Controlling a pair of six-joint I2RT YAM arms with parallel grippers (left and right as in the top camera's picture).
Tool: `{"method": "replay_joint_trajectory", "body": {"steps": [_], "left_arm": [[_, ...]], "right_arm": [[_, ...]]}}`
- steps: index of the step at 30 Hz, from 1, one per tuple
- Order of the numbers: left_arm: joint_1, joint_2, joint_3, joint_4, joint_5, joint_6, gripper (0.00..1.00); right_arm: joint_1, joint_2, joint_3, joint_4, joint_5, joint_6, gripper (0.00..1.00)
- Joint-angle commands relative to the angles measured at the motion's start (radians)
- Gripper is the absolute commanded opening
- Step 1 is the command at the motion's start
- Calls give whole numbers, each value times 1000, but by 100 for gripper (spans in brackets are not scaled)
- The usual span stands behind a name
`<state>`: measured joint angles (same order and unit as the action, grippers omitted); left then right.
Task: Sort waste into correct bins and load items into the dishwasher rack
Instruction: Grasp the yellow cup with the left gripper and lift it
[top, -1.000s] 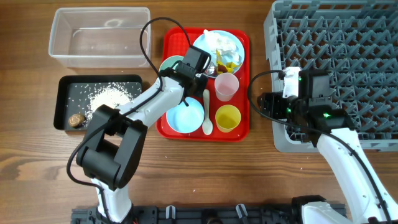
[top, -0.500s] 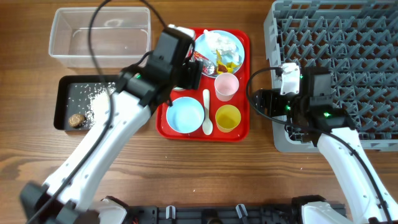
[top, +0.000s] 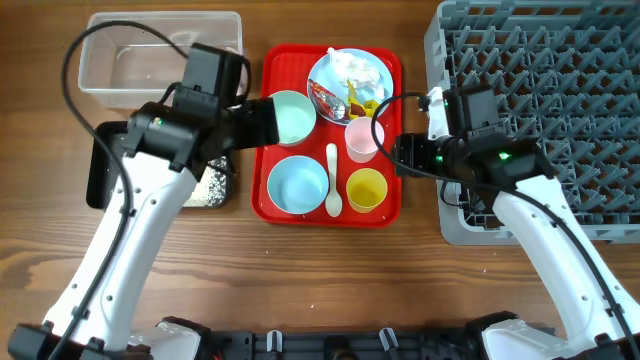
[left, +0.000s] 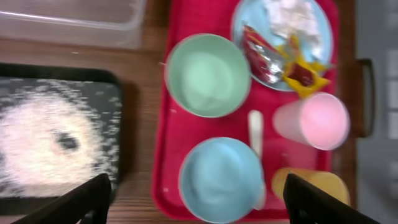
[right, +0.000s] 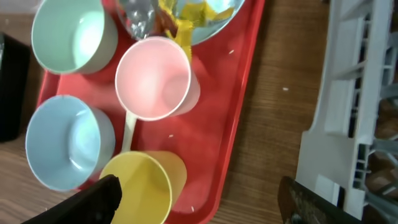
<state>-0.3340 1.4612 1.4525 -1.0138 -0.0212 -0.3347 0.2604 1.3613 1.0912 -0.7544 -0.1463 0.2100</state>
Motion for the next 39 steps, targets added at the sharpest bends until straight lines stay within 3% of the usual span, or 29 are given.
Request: {"method": "replay_joint_trajectory", "body": {"steps": [1,4,7,10,14,18,19,22,25,31,32,36,39], "left_arm": [[-114,124,4,74,133,44,78],[-238,274,4,158,148,42,69],[-332,407,4,241,200,35,44],[-371,484,4,240,200,35,39],[-371,505,4,232,200,35,21],[-371,504,5,228,200,35,13],[-371,504,5,225,200,35,6],[-368,493,9,198,207,-19,4],[-289,392,14,183,401,-26,4],[63,238,14,184,958,-8,4],[113,238,14,188,1081,40,4],[200,238,14,188,1429,196,4],[203,238,14,187,1517,303,4]], "right_arm": [[-62,-34,16,5,17,36,83],[-135,-80,16,-16,15,36,82],[-196,-136,16,-18,16,32,83],[-232,-160,16,-21,16,33,84],[-232,-159,16,-29,16,32,83],[-232,-159,16,-29,16,32,84],[-232,-159,16,-33,16,33,84],[-232,-159,16,-60,16,38,83],[-232,-159,16,-79,-21,33,83],[-232,-158,16,37,-526,-43,87],[-232,-153,16,99,-694,-81,88],[-232,-61,16,333,-1003,-85,95],[-232,56,16,529,-1300,-72,100]]}}
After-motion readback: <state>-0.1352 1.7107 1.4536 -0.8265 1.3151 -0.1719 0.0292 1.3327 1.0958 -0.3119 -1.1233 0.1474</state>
